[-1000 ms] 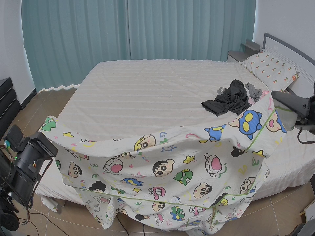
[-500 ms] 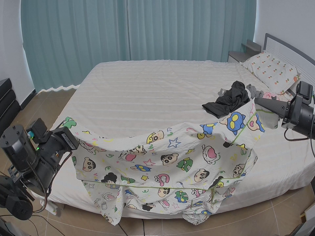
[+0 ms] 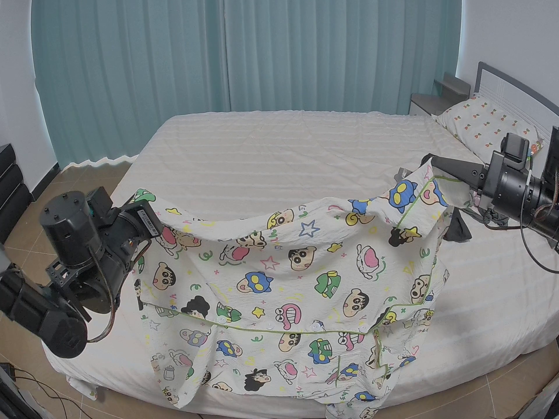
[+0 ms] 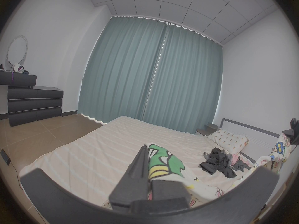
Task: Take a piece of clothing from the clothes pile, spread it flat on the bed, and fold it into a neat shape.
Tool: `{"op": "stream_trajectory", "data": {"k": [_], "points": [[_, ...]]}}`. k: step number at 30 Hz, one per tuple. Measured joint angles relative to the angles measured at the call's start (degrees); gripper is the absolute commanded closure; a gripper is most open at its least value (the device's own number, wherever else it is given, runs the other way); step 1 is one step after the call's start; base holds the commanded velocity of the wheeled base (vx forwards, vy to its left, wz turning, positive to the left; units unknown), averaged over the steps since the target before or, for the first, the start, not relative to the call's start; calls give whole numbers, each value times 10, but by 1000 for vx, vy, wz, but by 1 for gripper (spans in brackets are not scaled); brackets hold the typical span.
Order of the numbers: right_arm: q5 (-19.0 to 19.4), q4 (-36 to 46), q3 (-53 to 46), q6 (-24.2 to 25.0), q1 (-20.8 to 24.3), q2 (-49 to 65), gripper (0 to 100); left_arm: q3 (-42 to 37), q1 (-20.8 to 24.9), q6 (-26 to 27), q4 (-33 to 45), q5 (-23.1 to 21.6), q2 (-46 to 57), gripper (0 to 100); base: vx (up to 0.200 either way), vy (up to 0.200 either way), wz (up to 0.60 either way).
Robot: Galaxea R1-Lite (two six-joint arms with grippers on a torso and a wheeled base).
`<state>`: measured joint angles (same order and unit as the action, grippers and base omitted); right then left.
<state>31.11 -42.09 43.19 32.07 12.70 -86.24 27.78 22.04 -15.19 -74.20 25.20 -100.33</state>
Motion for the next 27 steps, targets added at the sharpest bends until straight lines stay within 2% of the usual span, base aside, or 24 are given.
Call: {"op": "stream_trajectory", "data": {"k": [4, 9, 27], "points": [[-5, -7, 18, -5, -4, -37, 100, 31, -7, 1, 1, -1, -42, 100, 200, 0, 0], [-19, -28, 32, -7, -7, -84, 100, 69, -15, 1, 1, -2, -104, 100, 0, 0, 0], [-110, -125, 129, -4, -6, -330, 100, 265, -61, 11, 15, 0, -352, 100, 0, 0, 0]]}}
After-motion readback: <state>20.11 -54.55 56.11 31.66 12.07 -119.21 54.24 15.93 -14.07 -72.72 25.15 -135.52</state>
